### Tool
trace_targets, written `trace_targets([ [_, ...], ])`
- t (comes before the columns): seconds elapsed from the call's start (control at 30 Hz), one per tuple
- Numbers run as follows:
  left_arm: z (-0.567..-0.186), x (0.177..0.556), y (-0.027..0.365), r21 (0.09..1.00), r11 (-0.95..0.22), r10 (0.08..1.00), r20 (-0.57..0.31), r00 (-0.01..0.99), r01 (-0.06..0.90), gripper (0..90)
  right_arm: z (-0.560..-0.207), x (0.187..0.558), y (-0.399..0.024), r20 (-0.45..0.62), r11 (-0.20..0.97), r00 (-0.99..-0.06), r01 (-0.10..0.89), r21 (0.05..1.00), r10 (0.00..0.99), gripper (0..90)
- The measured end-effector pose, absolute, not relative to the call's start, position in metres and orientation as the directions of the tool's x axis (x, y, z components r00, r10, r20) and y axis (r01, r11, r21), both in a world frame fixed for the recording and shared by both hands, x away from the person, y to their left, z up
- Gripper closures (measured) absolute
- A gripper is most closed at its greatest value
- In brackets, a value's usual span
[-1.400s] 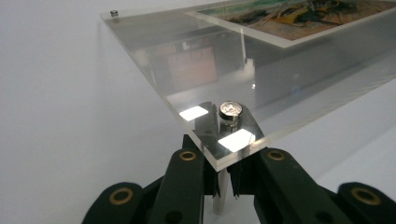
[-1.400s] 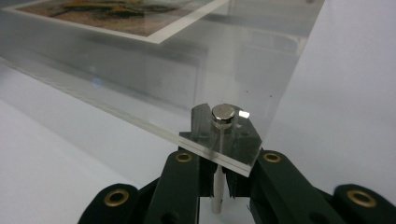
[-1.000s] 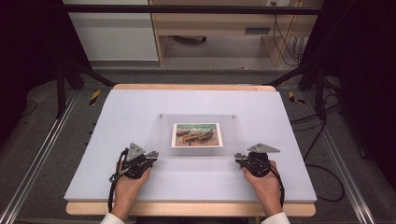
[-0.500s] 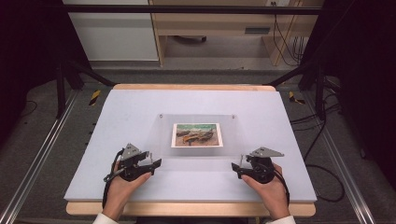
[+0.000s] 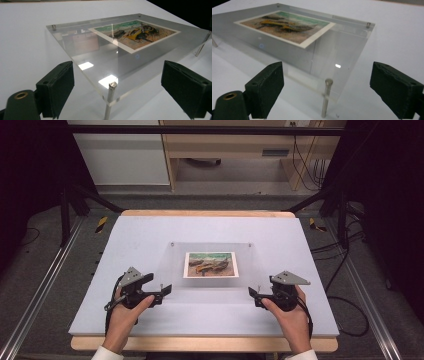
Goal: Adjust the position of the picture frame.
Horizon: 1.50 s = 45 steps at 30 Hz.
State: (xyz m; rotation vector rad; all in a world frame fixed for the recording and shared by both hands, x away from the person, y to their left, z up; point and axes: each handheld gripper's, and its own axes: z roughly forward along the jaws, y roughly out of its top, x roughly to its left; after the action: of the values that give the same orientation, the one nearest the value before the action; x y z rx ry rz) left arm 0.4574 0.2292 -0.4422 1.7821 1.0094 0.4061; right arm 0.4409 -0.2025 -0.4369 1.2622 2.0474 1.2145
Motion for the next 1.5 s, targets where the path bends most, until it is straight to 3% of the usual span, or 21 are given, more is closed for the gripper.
trace_targets([
  [0.27,-0.445,0.485,0.225,0.868,-0.16,0.793,-0.17,0.586,0.469,12.3,-0.425,0.477,-0.194,0.038,0.26,-0.508,0.502,0.825,0.861,13.0],
  [0.57,-0.456,0.484,0.22,0.855,-0.153,0.781,-0.203,0.591,0.496,12.3,-0.438,0.477,-0.199,0.097,0.223,-0.502,0.539,0.812,0.86,12.3],
  [1.3,-0.47,0.49,0.229,0.785,0.0,0.719,-0.431,0.545,0.62,11.9,-0.451,0.485,-0.201,0.272,0.109,-0.498,0.609,0.785,0.823,12.1],
  [1.5,-0.471,0.49,0.227,0.781,0.0,0.706,-0.442,0.553,0.625,11.8,-0.455,0.486,-0.204,0.324,0.073,-0.491,0.631,0.773,0.809,11.3],
])
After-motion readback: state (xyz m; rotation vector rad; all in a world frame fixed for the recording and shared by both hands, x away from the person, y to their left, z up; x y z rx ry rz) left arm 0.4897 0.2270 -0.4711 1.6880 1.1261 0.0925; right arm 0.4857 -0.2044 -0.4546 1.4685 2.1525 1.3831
